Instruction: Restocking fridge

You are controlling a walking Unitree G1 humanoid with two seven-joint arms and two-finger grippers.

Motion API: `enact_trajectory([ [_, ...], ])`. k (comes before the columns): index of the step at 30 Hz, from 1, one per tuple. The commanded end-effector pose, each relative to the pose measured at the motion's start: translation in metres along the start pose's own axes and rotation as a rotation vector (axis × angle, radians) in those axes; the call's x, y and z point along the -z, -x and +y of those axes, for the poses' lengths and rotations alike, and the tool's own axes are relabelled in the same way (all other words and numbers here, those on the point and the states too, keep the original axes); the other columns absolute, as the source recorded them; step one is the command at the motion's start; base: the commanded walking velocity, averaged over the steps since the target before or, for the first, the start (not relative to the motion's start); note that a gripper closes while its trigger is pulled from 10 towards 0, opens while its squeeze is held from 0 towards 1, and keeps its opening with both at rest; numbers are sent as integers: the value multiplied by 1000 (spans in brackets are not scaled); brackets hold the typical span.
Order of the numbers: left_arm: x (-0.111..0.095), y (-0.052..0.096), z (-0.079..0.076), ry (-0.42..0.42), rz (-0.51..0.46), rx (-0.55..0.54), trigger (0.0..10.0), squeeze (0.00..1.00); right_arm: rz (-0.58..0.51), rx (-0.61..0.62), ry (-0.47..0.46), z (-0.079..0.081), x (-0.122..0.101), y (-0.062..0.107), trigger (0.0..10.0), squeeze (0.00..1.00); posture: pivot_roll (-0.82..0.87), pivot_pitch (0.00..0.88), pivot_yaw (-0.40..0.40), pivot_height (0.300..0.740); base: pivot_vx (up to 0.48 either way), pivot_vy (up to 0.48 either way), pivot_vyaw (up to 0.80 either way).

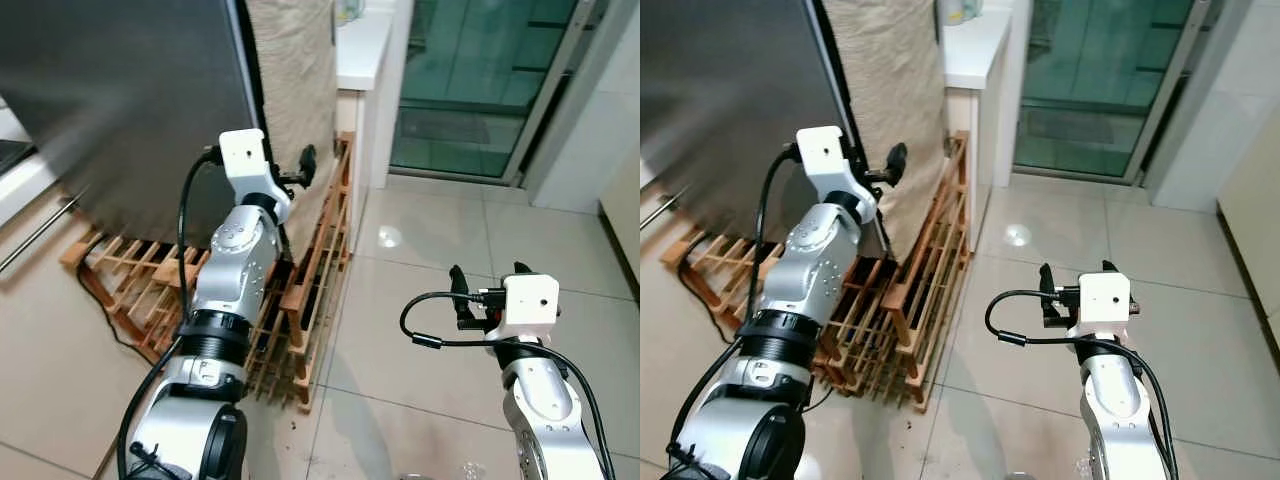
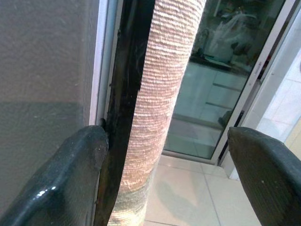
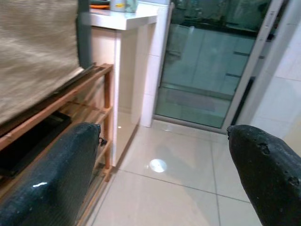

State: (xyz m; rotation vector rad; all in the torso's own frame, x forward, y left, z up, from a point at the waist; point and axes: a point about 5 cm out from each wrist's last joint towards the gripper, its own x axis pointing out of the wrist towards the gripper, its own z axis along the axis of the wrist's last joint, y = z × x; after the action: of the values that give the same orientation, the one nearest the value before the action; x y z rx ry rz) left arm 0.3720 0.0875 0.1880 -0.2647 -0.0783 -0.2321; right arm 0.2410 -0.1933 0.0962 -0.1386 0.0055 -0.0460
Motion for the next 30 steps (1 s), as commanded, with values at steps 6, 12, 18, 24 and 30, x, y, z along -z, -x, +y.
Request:
enact_trajectory([
  [6,-10,-17,-28,-29,-37,66,10000,0,-10,-4,2,2,-1,1,10000,0,-216,0,107,740,0,0,0],
  [12,9,-25,-70,122,71,244,10000,0,-10,-2,0,3,-1,1,10000,0,-230,0,114,740,0,0,0],
  [18,13,-18,-137,160,50,510,10000,0,-10,4,-1,3,-2,1,10000,0,-258,0,122,740,0,0,0],
  [24,6,10,-199,383,26,904,10000,0,-5,10,-2,4,-2,4,10000,0,-281,0,125,740,0,0,0],
  [30,-14,27,-210,484,-44,1128,10000,0,16,9,-3,4,3,9,10000,0,-271,0,116,740,0,0,0],
])
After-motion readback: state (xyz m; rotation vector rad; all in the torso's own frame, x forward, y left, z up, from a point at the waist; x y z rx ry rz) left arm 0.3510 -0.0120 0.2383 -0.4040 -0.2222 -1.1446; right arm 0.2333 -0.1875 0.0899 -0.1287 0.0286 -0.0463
